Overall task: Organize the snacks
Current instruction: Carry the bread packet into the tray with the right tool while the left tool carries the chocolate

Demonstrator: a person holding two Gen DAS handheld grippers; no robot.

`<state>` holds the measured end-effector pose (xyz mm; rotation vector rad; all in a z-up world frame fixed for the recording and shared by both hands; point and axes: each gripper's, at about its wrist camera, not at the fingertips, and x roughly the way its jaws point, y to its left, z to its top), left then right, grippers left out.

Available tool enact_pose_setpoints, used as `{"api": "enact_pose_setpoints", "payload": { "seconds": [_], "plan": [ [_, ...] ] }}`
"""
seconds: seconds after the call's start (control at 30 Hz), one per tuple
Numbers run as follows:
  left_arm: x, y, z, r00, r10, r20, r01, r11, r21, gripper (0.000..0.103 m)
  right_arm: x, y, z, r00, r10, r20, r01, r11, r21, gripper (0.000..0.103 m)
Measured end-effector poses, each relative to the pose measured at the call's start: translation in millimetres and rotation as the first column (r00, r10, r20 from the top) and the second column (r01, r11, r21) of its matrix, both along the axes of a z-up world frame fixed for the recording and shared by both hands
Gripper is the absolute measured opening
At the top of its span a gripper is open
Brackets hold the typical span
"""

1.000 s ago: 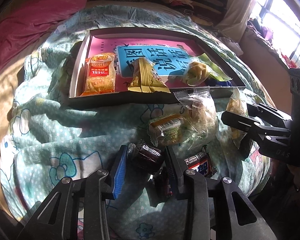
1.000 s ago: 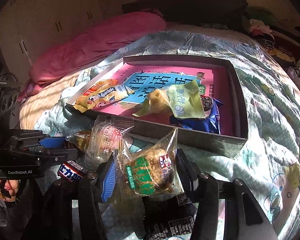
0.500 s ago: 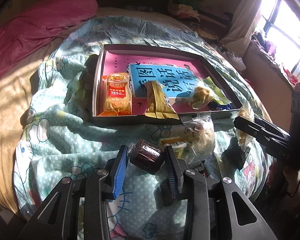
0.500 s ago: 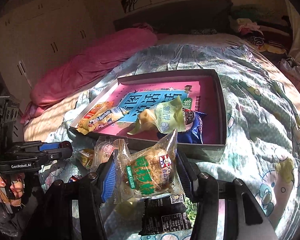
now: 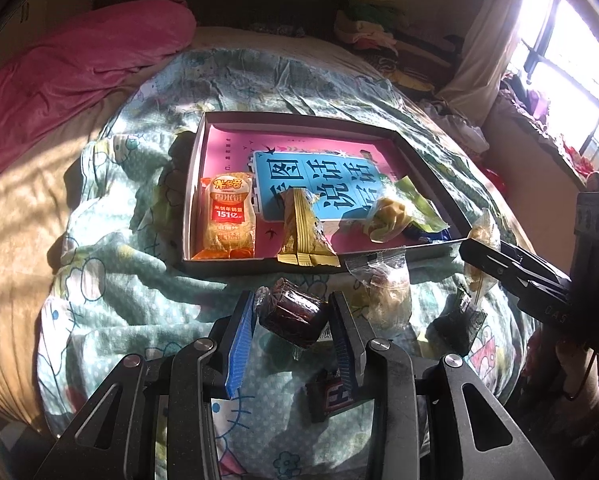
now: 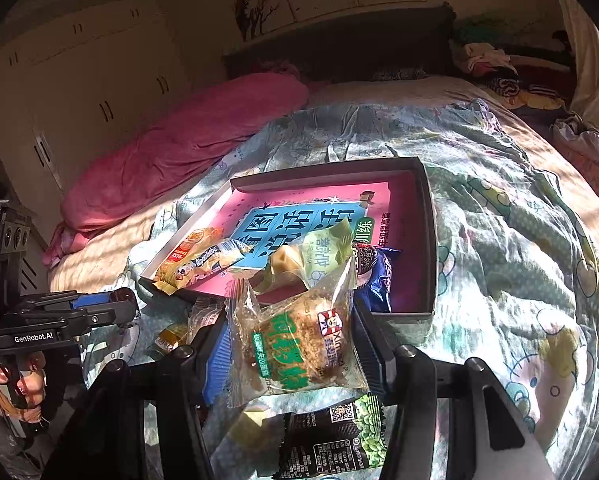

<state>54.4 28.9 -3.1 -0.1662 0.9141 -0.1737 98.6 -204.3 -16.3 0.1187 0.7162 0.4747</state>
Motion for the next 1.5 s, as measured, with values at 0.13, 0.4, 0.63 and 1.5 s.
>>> {"api": "enact_pose_setpoints", "payload": {
  "seconds": [0.13,0.4,0.63,1.5],
  "plan": [
    [1.7,-0.3,3.5,1.0,0.006,0.009,-0.006,1.0,0.003,0.038,0.3,0.2,1.0,1.0,-0.002,0.004,0.002,1.0,-0.006,0.055],
    [17.1,-9.9,6.0,1.0,0.004,0.018,-0.004,1.0,0.003,0.038,1.6,-0.7,3.9,1.0,-0.006,0.018,0.006,1.0,-0.007,0.055],
    [36.5,-14.0,2.0,1.0,0.017,0.01,-0.017,1.0,-0.004,0.038,4.2,-3.4,4.2,1.0,-0.015,0.015,0.015,1.0,0.004,0.055],
    [69.0,-22.5,-17.3,0.999,0.036,-0.01,-0.036,0.999,0.015,0.038,23.5,-23.1,5.8,0.996,-0.092,0.017,0.091,0.995,0.044,0.055]
  ]
}}
